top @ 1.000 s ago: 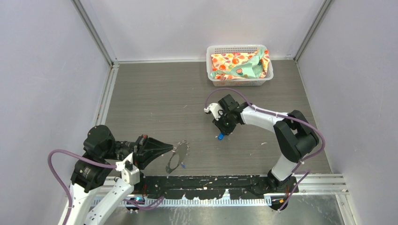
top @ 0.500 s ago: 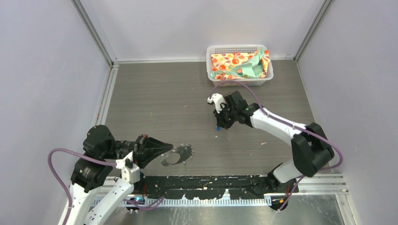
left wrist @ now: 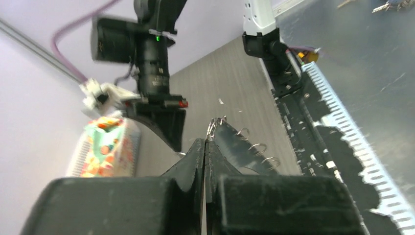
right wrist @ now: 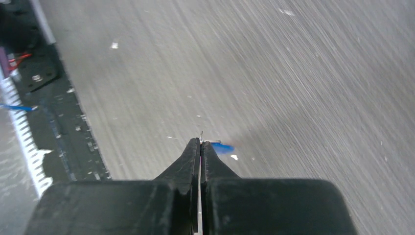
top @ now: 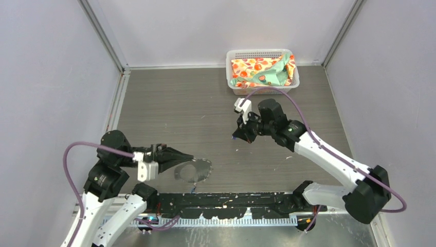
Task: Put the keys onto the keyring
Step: Pick up the key from the center of the board.
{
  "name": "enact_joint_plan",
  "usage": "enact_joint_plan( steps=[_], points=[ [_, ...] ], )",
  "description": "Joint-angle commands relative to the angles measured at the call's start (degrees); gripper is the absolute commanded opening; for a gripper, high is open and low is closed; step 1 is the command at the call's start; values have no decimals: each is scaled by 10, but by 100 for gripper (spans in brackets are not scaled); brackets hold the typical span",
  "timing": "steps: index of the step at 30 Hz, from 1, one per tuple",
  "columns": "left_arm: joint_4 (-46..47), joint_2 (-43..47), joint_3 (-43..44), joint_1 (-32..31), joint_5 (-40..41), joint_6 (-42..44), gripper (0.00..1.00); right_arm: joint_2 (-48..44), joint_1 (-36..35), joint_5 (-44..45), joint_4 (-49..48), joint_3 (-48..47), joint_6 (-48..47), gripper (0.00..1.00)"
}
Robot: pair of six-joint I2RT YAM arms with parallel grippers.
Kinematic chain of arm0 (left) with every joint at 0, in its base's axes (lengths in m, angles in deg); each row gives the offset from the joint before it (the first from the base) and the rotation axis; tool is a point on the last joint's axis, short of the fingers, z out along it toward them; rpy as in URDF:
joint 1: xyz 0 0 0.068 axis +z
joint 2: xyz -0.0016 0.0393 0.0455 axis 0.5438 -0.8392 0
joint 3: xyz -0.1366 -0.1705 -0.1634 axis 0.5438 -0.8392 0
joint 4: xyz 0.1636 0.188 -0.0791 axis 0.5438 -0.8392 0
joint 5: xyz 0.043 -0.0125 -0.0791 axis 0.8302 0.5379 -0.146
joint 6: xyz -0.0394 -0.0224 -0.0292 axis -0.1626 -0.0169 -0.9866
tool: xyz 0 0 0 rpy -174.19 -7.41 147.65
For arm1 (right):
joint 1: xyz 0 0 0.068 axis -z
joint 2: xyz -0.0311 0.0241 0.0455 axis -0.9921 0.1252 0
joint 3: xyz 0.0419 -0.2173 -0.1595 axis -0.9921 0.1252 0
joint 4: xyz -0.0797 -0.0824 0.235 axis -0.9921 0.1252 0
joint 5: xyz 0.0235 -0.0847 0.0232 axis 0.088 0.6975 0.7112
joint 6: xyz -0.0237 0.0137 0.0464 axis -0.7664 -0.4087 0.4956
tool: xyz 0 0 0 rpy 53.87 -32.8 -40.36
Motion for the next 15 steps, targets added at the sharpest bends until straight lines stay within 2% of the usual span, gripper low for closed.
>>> enact_joint_plan(
  steps=[1, 4, 8, 15],
  points=[
    [91, -25, -13, -1, -10, -150, 0, -70, -54, -42, 38, -50, -16, 1],
    [124, -29, -26, -1, -15, -194, 0, -102, -103, -16, 68, -68, -46, 1],
    [124, -42, -24, -1, -31, -215, 0, -126, -152, 9, 96, -112, -71, 1],
    [123, -57, -20, 0, -53, -232, 0, -115, -226, 37, 146, -207, -121, 1]
  ],
)
